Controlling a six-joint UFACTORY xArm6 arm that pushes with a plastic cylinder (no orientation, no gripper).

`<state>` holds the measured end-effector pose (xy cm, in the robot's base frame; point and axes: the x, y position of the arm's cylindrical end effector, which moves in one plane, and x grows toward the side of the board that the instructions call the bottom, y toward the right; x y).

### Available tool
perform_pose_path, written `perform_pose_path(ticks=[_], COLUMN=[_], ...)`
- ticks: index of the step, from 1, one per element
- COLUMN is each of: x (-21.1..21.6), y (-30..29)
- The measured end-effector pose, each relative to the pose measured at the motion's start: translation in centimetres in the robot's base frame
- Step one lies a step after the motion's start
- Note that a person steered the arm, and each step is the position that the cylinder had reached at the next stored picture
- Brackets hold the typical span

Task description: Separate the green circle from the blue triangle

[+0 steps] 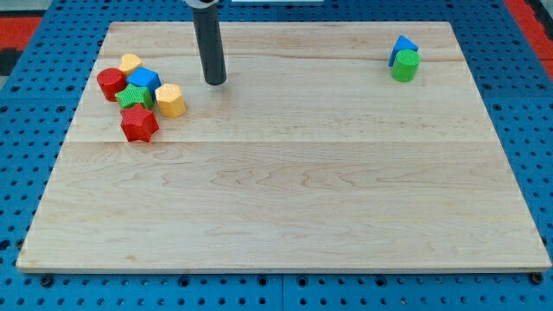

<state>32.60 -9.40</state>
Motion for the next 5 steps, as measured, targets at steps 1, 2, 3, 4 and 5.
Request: perform_pose_path(ticks=[1, 2, 3, 4, 5], x=[2.7, 5.8, 4.8, -0.5, -3.7], y=[5.9, 15.6, 26.2, 32.1, 30.8])
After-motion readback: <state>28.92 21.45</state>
